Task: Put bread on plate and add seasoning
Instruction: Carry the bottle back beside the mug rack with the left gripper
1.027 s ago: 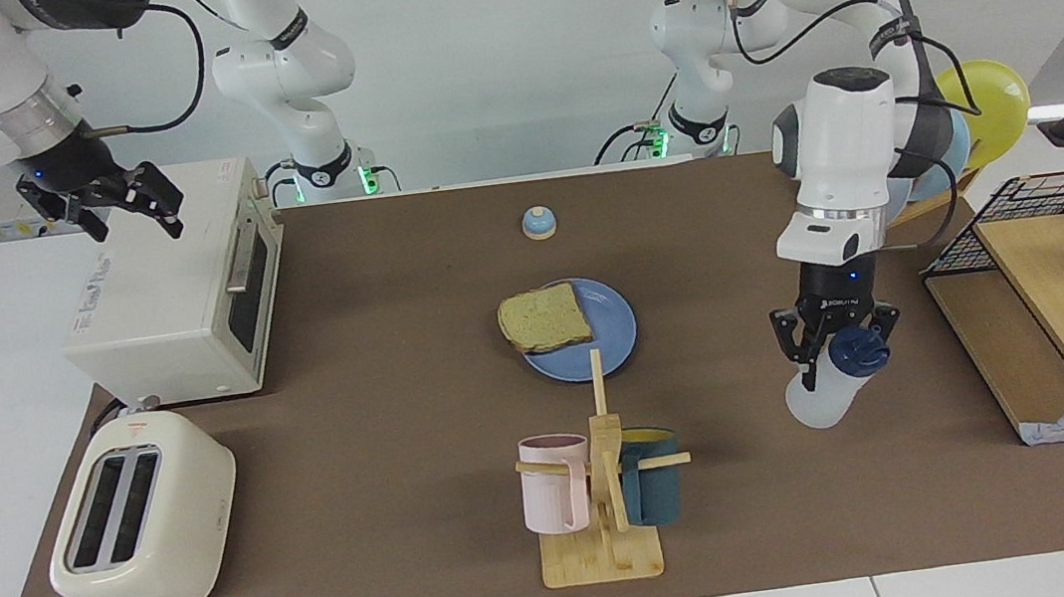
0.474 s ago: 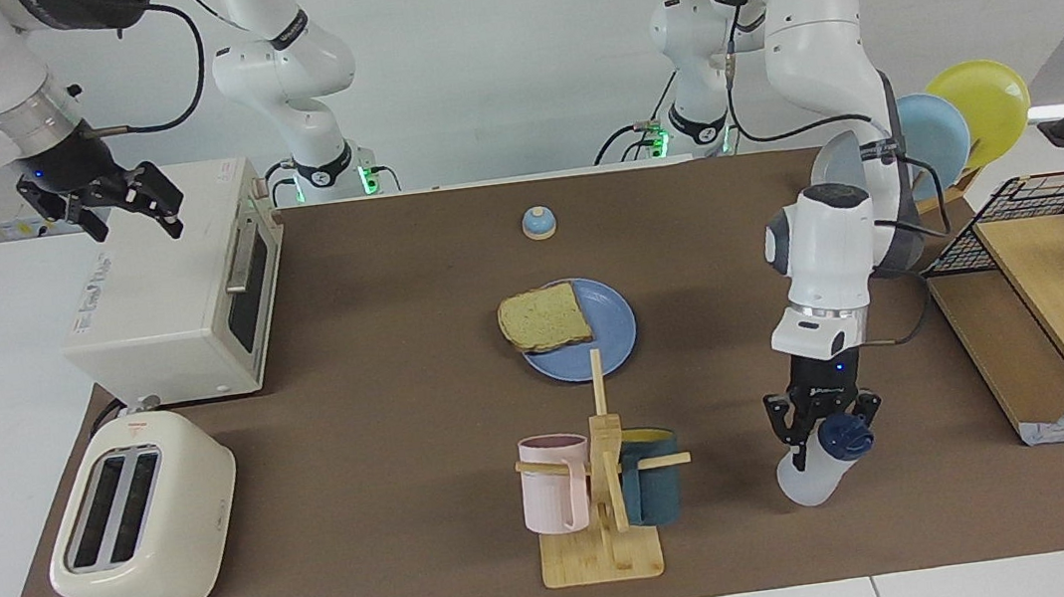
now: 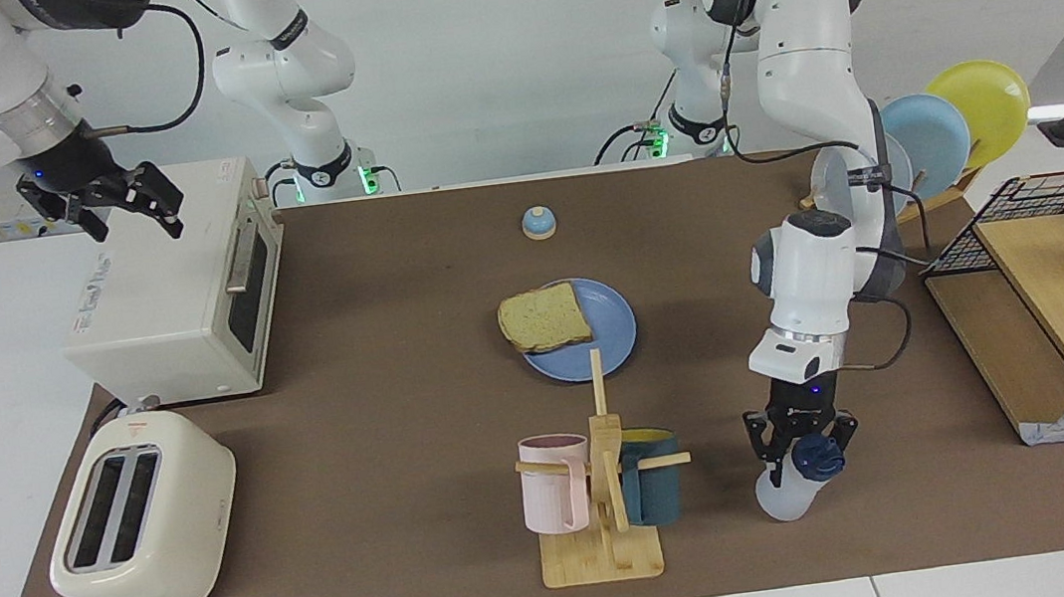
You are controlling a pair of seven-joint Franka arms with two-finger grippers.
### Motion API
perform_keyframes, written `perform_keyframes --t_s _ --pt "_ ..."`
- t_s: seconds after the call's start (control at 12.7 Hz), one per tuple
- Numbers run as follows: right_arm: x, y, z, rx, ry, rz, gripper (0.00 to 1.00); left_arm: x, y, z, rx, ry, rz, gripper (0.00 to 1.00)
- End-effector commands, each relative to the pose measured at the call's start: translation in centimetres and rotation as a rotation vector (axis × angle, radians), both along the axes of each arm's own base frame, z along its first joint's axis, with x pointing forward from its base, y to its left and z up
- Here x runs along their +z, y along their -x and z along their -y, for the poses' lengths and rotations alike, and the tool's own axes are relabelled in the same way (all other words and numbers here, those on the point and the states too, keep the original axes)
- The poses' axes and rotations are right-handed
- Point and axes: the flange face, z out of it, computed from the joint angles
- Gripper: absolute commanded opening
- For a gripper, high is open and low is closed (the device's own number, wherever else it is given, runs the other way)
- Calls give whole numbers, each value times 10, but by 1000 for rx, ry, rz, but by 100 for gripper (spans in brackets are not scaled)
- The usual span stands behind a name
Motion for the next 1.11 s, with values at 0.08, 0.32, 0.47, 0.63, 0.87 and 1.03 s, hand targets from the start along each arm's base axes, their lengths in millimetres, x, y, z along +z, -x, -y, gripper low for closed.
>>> perform_keyframes --t_s 0.08,0.32,0.47,0.63,0.87,1.03 --pt "0 6 0 7 4 0 100 -3 1 1 -41 -24 11 0" --pt "0 6 0 9 4 -1 100 -11 7 4 -48 -30 -9 11" --pt "0 6 0 7 4 0 100 -14 9 4 -47 -28 -17 24" --pt "0 6 0 7 4 0 100 -15 11 3 -45 -30 -24 57" --pt "0 6 0 7 4 0 100 -14 11 2 -40 -27 -30 100" --pt "0 6 0 7 4 0 100 -16 11 1 -38 -30 -40 100"
